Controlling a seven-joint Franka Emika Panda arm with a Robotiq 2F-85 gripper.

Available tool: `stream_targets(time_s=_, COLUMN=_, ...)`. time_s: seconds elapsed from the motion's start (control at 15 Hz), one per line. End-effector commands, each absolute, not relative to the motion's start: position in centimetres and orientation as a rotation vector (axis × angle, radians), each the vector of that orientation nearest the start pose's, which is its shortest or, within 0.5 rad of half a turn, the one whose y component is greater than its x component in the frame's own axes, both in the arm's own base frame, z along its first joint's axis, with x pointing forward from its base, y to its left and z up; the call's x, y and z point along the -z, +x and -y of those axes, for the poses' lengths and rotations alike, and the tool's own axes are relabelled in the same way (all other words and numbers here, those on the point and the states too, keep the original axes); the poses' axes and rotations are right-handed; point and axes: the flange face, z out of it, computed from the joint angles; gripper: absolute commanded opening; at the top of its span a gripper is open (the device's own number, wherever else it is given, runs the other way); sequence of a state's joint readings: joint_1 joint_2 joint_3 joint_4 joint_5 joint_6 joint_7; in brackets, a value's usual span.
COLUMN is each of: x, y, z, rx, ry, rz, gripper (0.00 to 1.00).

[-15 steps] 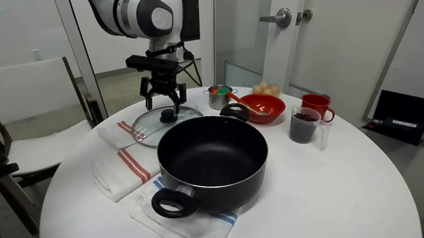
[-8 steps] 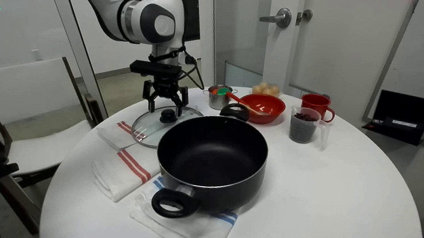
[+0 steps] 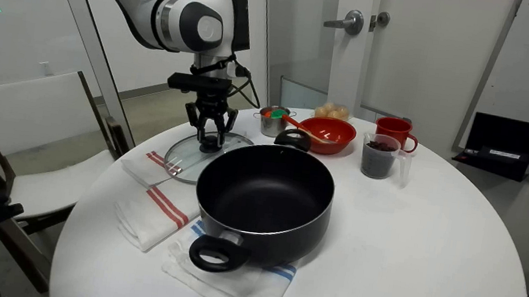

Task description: Put the lid on the pot

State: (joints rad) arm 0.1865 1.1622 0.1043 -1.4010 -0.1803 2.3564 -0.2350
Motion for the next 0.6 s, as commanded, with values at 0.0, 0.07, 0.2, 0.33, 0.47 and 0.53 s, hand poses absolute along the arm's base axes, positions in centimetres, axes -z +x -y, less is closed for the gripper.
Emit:
stream_targets(time_s=0.0, x=1.4, y=64.9, z=-18.0, rx=-0.315, ry=-2.994, rz=0.978, gripper=0.25)
stream_targets(time_s=0.07, x=1.3, y=64.9, z=-17.9, rx=-0.314, ry=-2.995, rz=0.975, gripper=0.25)
stream_targets(time_s=0.2, x=0.6, y=65.0, z=-18.1, rx=-0.309, ry=-3.004, rz=0.976, gripper=0.25)
stream_targets(time_s=0.33, x=-0.7, y=65.0, z=-18.4, rx=-0.307, ry=-2.998, rz=0.973, gripper=0.25)
stream_targets(time_s=0.47, x=-2.0, y=65.0, z=-18.4, rx=-0.318, ry=-2.994, rz=0.964, gripper=0.25)
stream_targets(time_s=0.53, x=-2.7, y=65.1, z=-18.4, rx=-0.323, ry=-2.998, rz=0.961, gripper=0.25)
